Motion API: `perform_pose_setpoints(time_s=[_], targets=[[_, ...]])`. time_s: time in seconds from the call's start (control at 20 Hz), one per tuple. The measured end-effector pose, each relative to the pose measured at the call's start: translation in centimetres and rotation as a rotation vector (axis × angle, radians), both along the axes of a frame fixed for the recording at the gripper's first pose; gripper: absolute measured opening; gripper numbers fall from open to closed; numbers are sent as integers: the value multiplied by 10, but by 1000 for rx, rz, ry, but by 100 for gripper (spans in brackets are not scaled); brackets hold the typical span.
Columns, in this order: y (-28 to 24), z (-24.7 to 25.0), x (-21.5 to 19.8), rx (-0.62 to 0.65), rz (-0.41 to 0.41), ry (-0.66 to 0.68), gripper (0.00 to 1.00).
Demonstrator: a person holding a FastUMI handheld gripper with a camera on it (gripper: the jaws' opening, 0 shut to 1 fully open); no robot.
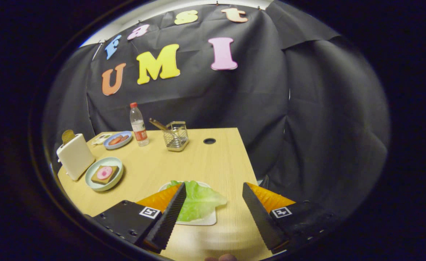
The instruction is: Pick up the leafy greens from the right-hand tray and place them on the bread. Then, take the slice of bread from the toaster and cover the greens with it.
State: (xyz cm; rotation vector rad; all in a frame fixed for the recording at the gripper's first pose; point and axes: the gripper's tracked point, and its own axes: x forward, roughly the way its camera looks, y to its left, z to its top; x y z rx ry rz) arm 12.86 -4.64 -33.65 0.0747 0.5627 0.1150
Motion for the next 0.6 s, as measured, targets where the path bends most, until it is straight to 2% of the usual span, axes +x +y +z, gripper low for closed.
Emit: perform_pose_setpoints(time_s=[0.25,0.55,0.6], targets=[[-4,-49,18,16,-11,92,96],[2,-77,27,5,-20,159,94],[4,-79,25,9,-20,170,86]])
